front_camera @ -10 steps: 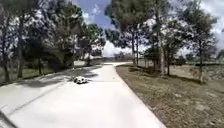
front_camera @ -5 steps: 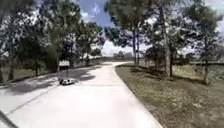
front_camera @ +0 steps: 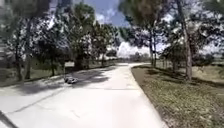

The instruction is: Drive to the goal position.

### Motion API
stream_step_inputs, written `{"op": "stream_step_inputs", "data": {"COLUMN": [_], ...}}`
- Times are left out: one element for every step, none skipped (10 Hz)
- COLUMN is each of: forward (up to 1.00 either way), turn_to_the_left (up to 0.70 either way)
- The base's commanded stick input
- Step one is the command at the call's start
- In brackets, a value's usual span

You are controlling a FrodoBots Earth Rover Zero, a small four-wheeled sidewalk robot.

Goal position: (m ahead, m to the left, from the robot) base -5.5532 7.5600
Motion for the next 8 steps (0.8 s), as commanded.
{"op": "stream_step_inputs", "data": {"forward": [0.00,0.00,0.00,0.00,0.00,0.00,0.00,0.00], "turn_to_the_left": [0.85,0.85,0.85,0.85,0.85,0.85,0.85,0.85]}}
